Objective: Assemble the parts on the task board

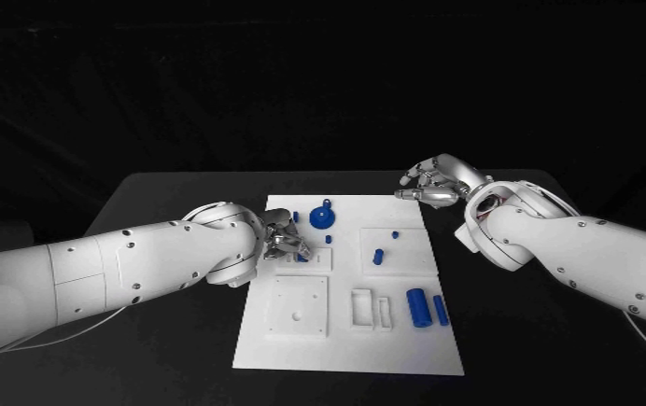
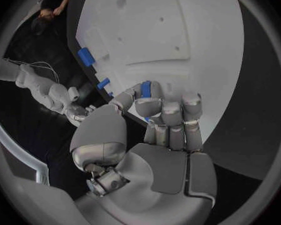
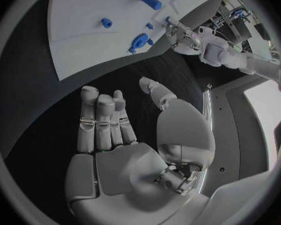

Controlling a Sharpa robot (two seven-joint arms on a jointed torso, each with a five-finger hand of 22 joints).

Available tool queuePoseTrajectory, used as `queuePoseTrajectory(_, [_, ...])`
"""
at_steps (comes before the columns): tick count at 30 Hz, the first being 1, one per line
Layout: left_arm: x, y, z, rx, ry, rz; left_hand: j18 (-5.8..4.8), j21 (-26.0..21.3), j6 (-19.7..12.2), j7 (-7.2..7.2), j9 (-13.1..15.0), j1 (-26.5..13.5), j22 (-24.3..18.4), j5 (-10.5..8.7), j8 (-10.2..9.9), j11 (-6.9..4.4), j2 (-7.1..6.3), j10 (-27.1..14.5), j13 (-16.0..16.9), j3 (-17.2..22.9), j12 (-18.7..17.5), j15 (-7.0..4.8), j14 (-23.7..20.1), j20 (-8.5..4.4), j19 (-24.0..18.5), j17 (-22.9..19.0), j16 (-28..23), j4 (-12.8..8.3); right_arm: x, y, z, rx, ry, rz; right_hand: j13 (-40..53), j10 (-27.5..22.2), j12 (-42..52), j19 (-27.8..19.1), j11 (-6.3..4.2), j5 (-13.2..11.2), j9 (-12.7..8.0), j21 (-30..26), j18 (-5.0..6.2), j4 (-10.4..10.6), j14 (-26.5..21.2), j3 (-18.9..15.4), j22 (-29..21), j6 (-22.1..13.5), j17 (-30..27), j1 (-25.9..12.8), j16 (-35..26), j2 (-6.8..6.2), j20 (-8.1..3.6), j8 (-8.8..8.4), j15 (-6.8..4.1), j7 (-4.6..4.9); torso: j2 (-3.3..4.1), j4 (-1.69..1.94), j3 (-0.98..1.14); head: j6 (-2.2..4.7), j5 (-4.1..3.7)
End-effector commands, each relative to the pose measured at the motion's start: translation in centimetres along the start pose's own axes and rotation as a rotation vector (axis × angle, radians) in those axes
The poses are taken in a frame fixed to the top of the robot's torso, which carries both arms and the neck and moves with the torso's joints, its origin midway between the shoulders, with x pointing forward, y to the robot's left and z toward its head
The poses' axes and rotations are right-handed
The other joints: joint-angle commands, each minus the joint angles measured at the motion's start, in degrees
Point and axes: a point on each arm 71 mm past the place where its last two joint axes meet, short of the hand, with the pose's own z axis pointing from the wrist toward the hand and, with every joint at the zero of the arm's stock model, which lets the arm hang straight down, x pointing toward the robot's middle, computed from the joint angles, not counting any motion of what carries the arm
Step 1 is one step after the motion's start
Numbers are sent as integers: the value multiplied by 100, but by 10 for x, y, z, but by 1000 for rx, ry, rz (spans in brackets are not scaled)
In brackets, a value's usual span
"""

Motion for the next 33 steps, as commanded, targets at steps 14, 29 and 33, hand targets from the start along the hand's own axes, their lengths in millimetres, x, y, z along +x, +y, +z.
queuePoseTrajectory(14, [10, 0, 3, -18, 103, 32, 106, 26, 699, -581, 5, -467, 63, -163, 63, -345, 258, -396, -64, 62, 96, -319, 154, -539, -15, -48, 68, 248, 1, 1, 0, -11, 12, -2, -10, -50, 38, 51, -7, 23, -11, -32, 247, 27, -11, 1, 86, 11, -6, -33, 38, 17, 3, 29, -42, 45, 1, -6, 4, -4, -1])
queuePoseTrajectory(29, [8, 0, 4, -17, 96, 28, 118, 40, 689, -585, 7, -605, 72, -159, 85, -349, 397, -411, -94, 95, 121, -325, 142, -544, -34, -65, 85, 262, 3, 1, 1, -10, 16, -2, -14, -52, 41, 51, -6, 26, -11, -33, 247, 26, -11, 0, 87, 9, -8, -29, 39, 18, 3, 29, -41, 46, 2, -7, 1, -7, -6])
queuePoseTrajectory(33, [9, 0, 4, -16, 101, 30, 125, 46, 682, -586, 6, -590, 74, -160, 89, -350, 374, -414, -104, 121, 127, -329, 138, -549, -36, -71, 87, 210, 3, 1, 0, -10, 16, -2, -16, -52, 42, 51, -6, 26, -11, -33, 247, 26, -11, -1, 87, 9, -8, -30, 39, 18, 4, 29, -41, 46, 1, -1, 0, -9, -14])
